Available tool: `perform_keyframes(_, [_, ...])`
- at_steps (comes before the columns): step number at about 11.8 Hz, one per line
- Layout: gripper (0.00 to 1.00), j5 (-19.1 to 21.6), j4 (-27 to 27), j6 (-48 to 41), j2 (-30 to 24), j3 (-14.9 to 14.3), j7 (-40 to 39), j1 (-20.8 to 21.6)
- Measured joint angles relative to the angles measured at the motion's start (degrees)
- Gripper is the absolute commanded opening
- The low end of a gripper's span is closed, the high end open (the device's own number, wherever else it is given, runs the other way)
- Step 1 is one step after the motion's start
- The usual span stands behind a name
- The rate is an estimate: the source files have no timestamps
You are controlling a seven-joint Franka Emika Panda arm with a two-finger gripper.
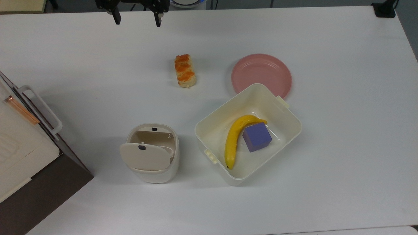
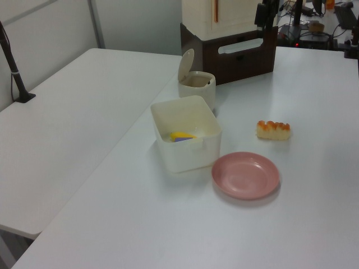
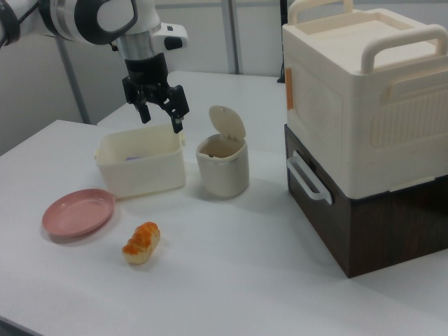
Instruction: Close the trash can
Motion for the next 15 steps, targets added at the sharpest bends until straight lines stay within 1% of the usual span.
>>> perform_keyframes(1, [1.0,0.0,0.0,0.0,0.0,0.0,-0.19,0.0])
perform_keyframes(2, [0.97,0.0,0.0,0.0,0.0,0.0,-0.31,0.0])
perform_keyframes(3, [0.79,0.0,0.0,0.0,0.0,0.0,-0.36,0.0])
perform_keyframes(4, [0.36,0.0,0.0,0.0,0.0,0.0,-0.8,0.0])
perform_keyframes(6, [0.02,0.0,0.01,0.13,0.16,0.0,-2.93,0.0])
perform_keyframes(8, [0.0,0.0,0.4,2.28,1.07,0.0,-3.7,0.0])
perform_keyframes(10, [0.0,0.0,2.59,3.64,4.0,0.08,-3.72,0.08])
perform_keyframes(13, [0.0,0.0,10.89,5.44,12.58,0.28,-3.23,0.2])
perform_keyframes(15, [0.0,-0.01,16.01,8.83,18.46,0.45,1.99,0.61])
